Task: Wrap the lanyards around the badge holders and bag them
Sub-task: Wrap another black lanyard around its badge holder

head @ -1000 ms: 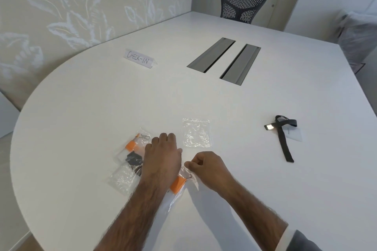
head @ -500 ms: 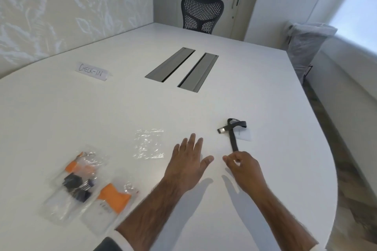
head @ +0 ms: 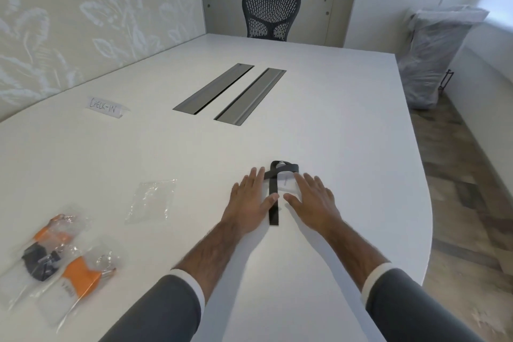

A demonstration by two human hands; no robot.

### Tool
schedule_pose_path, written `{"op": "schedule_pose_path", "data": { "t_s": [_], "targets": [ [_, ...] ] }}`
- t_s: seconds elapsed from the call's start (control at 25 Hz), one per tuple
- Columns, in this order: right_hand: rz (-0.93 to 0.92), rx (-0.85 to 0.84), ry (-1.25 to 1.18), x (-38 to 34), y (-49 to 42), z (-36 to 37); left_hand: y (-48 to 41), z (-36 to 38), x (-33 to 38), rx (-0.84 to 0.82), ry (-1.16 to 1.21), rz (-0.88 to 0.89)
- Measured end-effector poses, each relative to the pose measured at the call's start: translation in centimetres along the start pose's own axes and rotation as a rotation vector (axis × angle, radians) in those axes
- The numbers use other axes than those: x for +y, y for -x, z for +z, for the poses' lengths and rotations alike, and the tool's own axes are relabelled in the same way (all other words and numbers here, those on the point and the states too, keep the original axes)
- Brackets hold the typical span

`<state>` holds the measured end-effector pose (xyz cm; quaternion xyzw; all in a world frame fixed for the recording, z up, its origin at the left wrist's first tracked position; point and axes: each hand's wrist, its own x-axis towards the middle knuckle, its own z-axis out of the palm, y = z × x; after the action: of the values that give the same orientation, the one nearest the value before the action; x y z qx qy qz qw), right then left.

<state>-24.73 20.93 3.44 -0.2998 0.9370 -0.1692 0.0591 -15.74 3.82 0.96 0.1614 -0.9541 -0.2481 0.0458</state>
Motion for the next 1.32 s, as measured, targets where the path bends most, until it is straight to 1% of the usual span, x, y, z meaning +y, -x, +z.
{"op": "schedule_pose_path", "data": {
  "t_s": [0.08,0.16,0.28,0.4,0.56,0.64,0.72,0.8,0.88,0.96,1.08,1.12,1.16,1.2,1.24,1.32],
  "targets": [
    [-0.026,-0.054,0.022,0.5,-1.0,0.3,-1.1,-0.3,0.1,0.081,0.004,-0.008],
    [-0.052,-0.061,0.055,0.7,-1.4,0.5,-2.0,-0.8,0.4,0.116,-0.082,-0.029],
    [-0.074,0.030,0.065,0.6,-1.1,0.8,-2.9,-1.3,1.0,0.136,-0.161,-0.066],
    [-0.049,0.082,0.021,0.6,-0.7,0.6,-2.8,-1.2,1.4,0.153,-0.058,-0.111],
    [-0.018,0.005,-0.048,0.3,-0.6,-0.5,-1.9,-1.7,0.9,0.153,0.269,-0.191],
    [-0.023,-0.031,-0.066,-0.3,-0.5,-0.9,-1.2,-2.0,0.9,0.186,0.509,-0.238],
    [-0.017,-0.064,-0.108,-0.9,-0.2,-1.0,-0.4,-2.4,1.0,0.192,0.801,-0.272],
    [0.025,-0.116,-0.211,-1.3,-0.1,-0.9,0.3,-2.7,1.0,0.171,1.034,-0.290],
    [0.071,-0.150,-0.374,-1.7,-0.1,-1.0,0.9,-3.1,1.1,0.168,1.224,-0.326],
    [0.067,-0.117,-0.466,-2.2,0.0,-1.7,1.4,-3.7,1.0,0.200,1.411,-0.333],
    [0.005,-0.003,-0.435,-2.5,0.0,-2.8,2.6,-5.1,-0.1,0.249,1.742,-0.269],
    [-0.002,0.049,-0.428,-2.4,0.0,-3.0,3.0,-5.7,-0.7,0.245,1.810,-0.271],
    [-0.004,0.107,-0.430,-2.3,0.0,-3.1,3.2,-6.4,-0.9,0.225,1.794,-0.304],
    [-0.004,0.170,-0.449,-2.2,0.0,-3.1,3.3,-6.9,-1.5,0.201,1.672,-0.371],
    [-0.003,0.226,-0.471,-2.1,0.0,-3.1,3.5,-7.4,-1.5,0.175,1.455,-0.447],
    [-0.005,0.295,-0.509,-2.1,-0.3,-3.1,3.8,-7.6,-1.3,0.177,0.902,-0.550]
  ]
}}
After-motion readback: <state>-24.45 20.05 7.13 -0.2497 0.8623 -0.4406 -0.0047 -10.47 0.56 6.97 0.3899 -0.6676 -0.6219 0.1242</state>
